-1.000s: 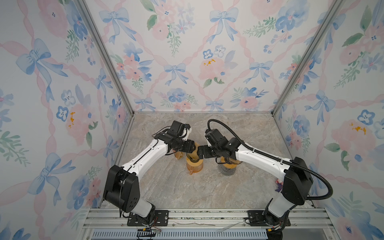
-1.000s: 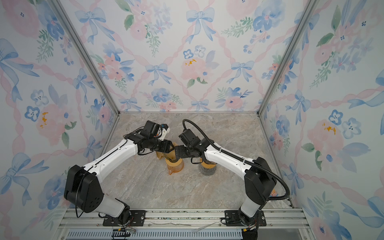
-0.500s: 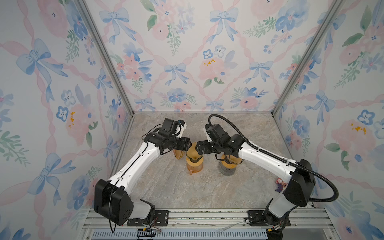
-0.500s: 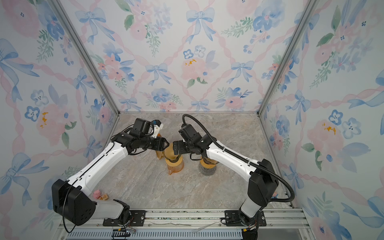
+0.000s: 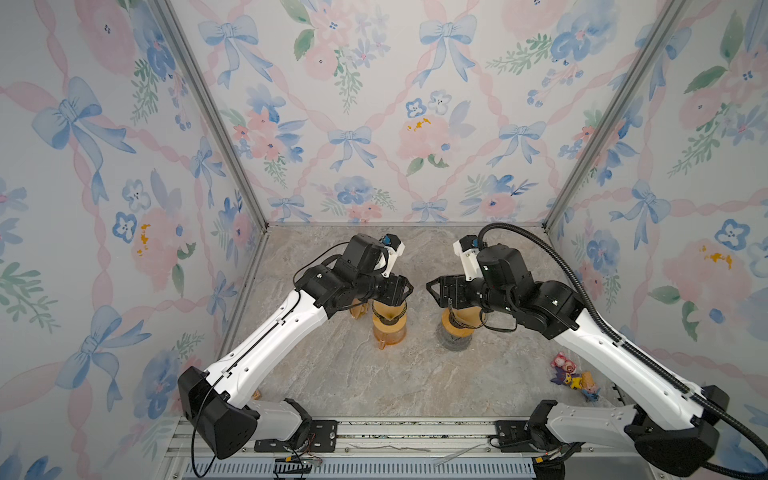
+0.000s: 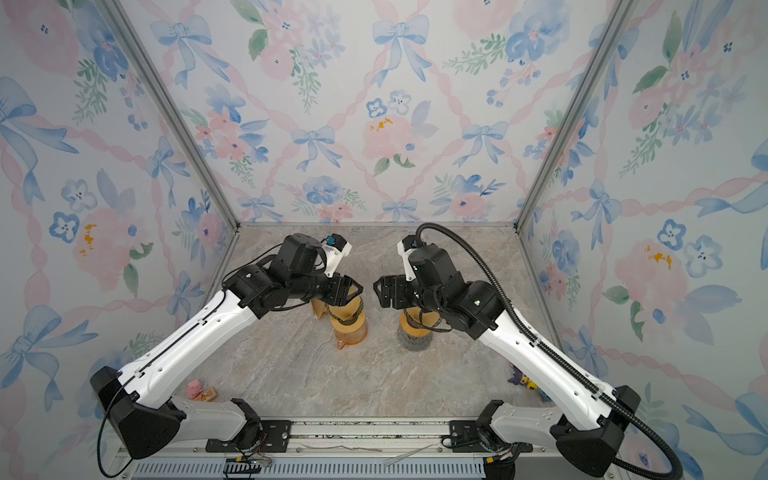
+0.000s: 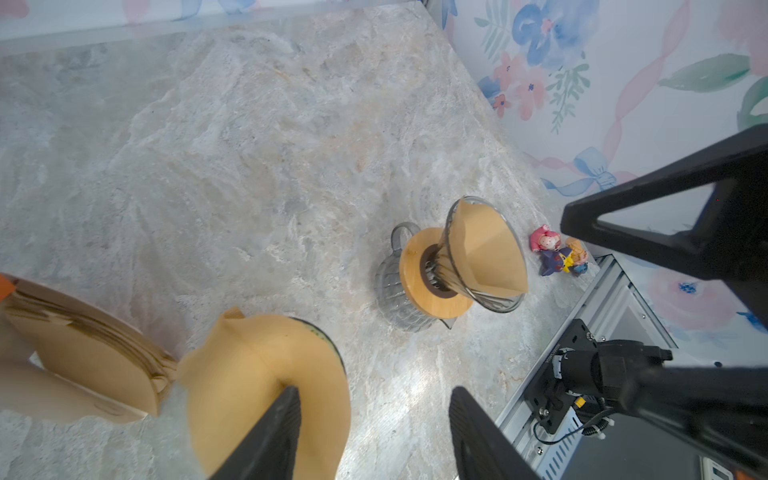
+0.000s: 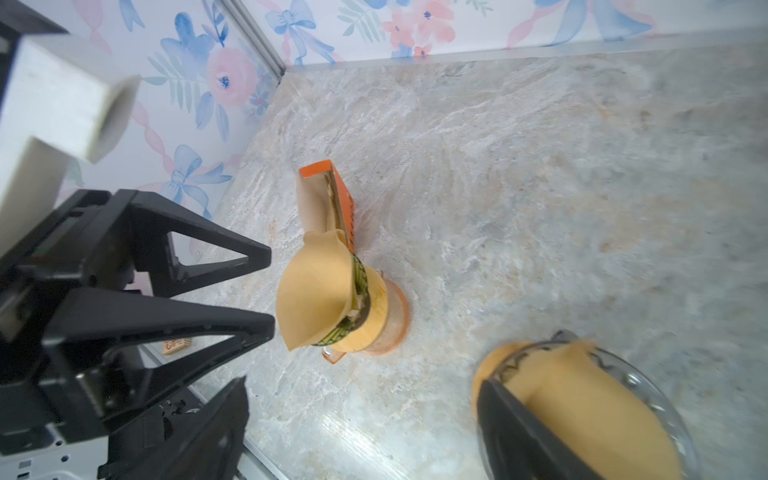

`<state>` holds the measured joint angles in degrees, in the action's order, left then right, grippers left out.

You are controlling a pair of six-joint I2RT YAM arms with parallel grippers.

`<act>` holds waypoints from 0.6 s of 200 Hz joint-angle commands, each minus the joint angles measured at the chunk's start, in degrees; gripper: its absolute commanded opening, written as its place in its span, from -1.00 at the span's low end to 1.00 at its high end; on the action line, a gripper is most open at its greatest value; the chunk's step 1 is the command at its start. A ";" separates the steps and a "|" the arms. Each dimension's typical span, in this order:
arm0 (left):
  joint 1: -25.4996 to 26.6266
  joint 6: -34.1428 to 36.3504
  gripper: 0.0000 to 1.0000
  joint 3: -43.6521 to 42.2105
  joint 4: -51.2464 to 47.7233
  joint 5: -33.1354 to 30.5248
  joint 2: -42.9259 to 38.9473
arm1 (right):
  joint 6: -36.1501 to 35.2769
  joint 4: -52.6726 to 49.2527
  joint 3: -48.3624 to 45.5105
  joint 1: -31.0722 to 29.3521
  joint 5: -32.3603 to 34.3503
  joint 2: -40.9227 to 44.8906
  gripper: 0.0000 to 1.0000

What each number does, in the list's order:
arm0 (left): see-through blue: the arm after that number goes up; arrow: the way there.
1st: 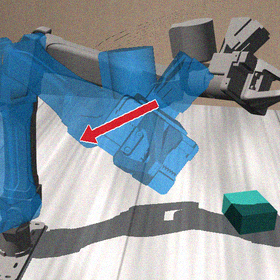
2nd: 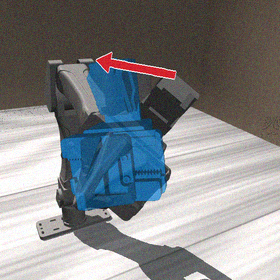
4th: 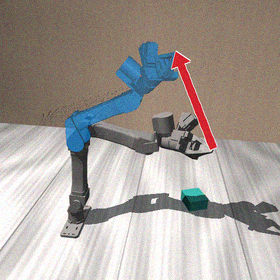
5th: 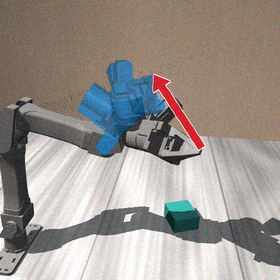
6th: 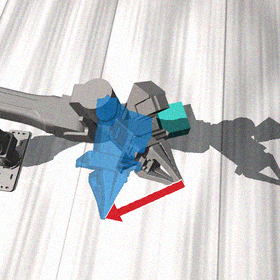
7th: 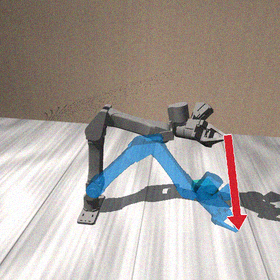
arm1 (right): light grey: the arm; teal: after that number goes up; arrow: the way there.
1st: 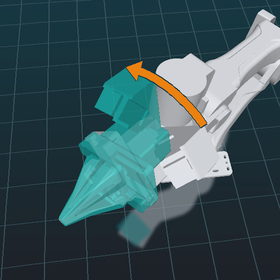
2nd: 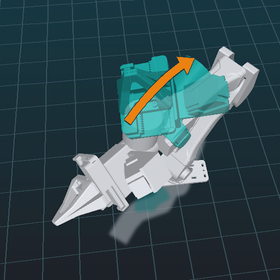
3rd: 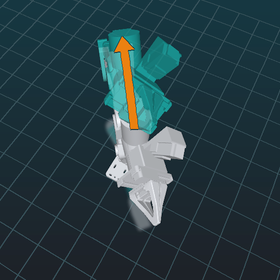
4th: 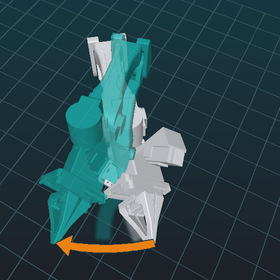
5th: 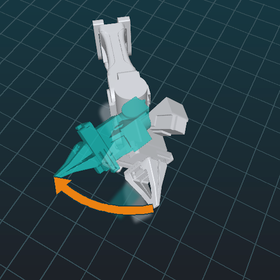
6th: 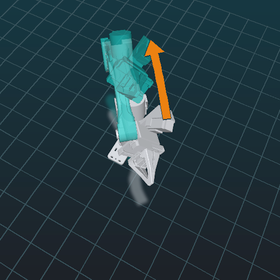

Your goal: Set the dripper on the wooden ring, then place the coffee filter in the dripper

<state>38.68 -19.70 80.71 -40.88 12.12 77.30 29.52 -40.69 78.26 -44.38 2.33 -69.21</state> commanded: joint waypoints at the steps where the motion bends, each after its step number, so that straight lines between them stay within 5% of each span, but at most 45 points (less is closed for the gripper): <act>1: 4.13 -2.25 0.21 4.12 -0.93 -3.82 4.90 | -1.67 -10.14 -2.79 2.93 4.41 3.85 0.76; 48: 11.14 -3.19 0.24 12.61 -0.93 -8.41 15.79 | -4.18 -15.46 -10.47 12.83 3.35 12.40 0.87; 76: 12.81 -3.24 0.24 15.71 -0.94 -9.91 21.85 | -4.90 -13.95 -15.70 20.70 -3.40 14.50 0.87; 120: 12.45 -4.10 0.19 18.03 -0.81 -7.22 27.45 | -4.37 -7.73 -22.06 29.30 -14.65 13.93 0.61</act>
<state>51.55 -22.81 96.47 -40.88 3.81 102.85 25.54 -51.92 58.52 -17.74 -4.43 -54.87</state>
